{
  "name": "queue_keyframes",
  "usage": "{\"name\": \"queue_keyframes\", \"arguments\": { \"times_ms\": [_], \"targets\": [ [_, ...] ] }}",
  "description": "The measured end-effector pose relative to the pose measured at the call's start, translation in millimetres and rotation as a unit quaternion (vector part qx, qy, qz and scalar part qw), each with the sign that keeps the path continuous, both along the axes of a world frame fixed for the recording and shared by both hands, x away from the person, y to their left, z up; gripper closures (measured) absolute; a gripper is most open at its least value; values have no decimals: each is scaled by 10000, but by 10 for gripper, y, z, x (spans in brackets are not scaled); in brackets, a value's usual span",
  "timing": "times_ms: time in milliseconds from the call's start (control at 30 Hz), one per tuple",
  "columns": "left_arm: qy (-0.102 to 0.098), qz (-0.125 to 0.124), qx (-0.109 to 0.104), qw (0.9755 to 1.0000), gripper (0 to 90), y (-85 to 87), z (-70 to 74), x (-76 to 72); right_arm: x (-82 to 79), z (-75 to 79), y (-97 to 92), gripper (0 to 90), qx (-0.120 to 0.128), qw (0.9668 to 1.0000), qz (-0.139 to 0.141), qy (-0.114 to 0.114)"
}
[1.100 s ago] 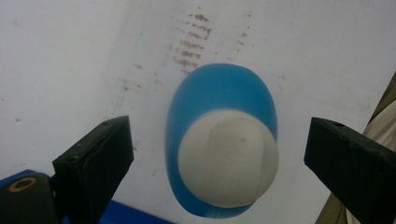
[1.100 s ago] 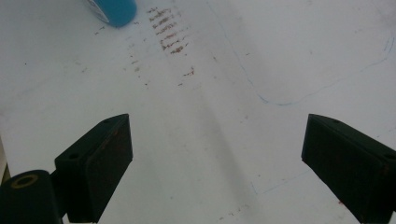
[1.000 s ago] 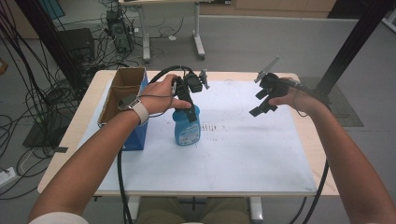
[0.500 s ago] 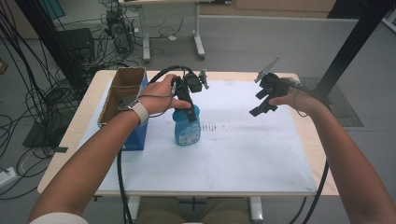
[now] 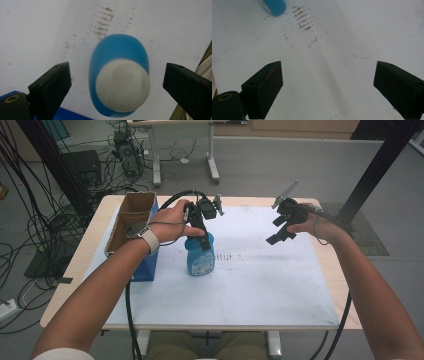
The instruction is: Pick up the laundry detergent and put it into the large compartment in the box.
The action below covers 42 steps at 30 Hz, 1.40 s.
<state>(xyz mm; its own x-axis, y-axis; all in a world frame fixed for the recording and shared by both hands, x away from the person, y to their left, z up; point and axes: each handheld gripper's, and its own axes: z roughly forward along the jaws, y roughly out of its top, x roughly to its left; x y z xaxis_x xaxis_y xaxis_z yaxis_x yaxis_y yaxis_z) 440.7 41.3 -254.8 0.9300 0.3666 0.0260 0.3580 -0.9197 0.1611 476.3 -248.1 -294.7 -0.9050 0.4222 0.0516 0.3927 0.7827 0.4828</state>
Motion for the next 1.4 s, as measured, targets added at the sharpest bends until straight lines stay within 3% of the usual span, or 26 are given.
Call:
{"name": "queue_keyframes", "arguments": {
  "times_ms": [1400],
  "targets": [
    [-26, -3, -21, 10000, 84, 11, -8, 8, 3, -3, 16, 86, 2, 10000, 22, 13]
  ]
}}
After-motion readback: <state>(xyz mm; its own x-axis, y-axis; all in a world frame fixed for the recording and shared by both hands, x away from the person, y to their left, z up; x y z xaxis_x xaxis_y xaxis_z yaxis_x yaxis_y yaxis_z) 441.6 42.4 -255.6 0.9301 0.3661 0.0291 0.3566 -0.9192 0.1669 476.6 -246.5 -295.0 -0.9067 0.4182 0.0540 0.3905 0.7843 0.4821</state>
